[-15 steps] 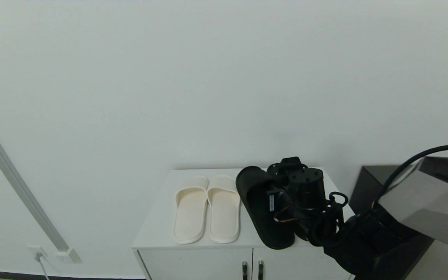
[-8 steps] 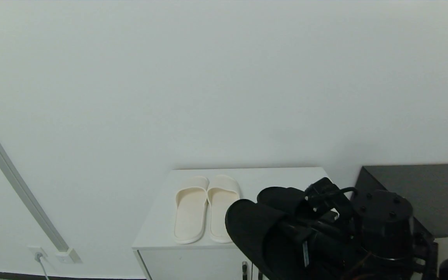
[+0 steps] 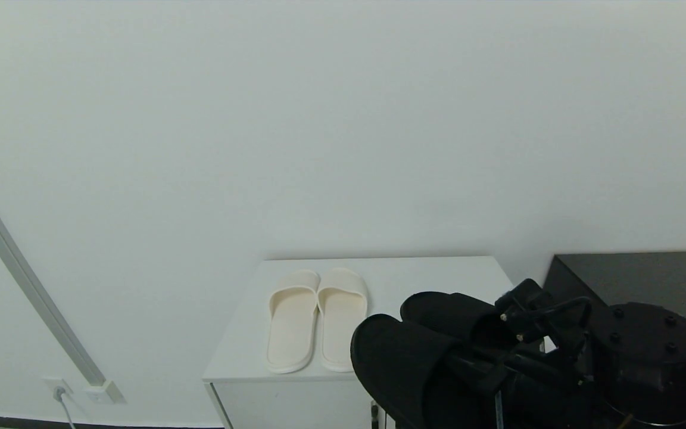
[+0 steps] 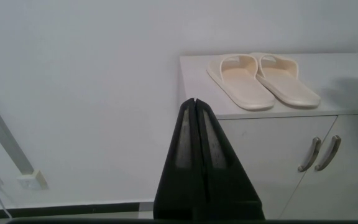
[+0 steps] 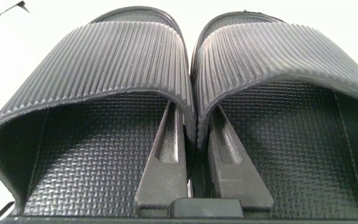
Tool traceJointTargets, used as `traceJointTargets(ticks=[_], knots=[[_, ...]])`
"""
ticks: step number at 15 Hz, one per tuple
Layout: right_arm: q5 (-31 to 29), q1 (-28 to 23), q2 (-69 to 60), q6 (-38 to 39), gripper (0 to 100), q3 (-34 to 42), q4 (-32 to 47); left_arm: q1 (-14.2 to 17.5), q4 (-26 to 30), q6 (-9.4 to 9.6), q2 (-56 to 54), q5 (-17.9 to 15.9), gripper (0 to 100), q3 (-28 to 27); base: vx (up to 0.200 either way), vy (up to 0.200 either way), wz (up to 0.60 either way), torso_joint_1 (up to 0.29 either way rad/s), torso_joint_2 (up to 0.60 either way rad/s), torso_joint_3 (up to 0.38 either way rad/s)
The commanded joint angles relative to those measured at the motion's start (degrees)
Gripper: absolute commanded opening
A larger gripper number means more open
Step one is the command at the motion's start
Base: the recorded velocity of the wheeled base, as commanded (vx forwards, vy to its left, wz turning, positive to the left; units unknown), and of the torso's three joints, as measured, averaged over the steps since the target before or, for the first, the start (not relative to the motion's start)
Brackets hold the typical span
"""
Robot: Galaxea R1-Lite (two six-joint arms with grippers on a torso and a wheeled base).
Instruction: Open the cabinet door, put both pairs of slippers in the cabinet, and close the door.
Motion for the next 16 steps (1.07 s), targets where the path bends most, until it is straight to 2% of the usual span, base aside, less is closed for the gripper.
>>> traceJointTargets(ticks=[1,9,16], knots=[[0.0,0.0,-0.6,0.0,0,0.3,-0.1,0.1,0.0,0.02,0.1,0.1,0,0.0,-0.200,0.000,0.00,0.007,0.01,0.007],[0.0,0.0,-0.2,-0.1,0,1.1,0.2,0.0,0.0,0.02,0.1,0.1,0,0.0,-0.200,0.000,0.00,0.001,0.00,0.006],[0.3,-0.2,0.8,-0.3,0,2.6,-0.1,0.1,0.0,0.02,0.1,0.1,0,0.0,0.000,0.000,0.00,0.000,0.00,0.000]])
